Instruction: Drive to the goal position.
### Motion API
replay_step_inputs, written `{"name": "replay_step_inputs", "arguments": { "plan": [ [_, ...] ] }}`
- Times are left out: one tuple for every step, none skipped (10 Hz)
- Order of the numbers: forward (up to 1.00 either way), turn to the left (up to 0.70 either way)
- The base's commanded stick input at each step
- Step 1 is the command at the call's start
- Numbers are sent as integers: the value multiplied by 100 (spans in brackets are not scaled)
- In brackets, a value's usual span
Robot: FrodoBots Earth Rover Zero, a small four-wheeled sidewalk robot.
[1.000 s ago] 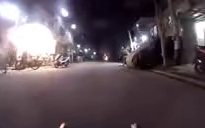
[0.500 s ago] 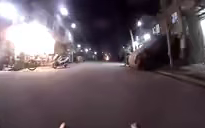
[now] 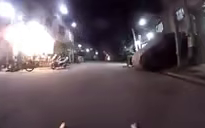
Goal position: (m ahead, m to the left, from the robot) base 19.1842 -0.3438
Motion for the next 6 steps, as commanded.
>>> {"name": "replay_step_inputs", "arguments": {
  "plan": [
    [85, 0],
    [85, 0],
    [85, 0],
    [85, 0],
    [85, 0],
    [85, 0]
  ]
}}
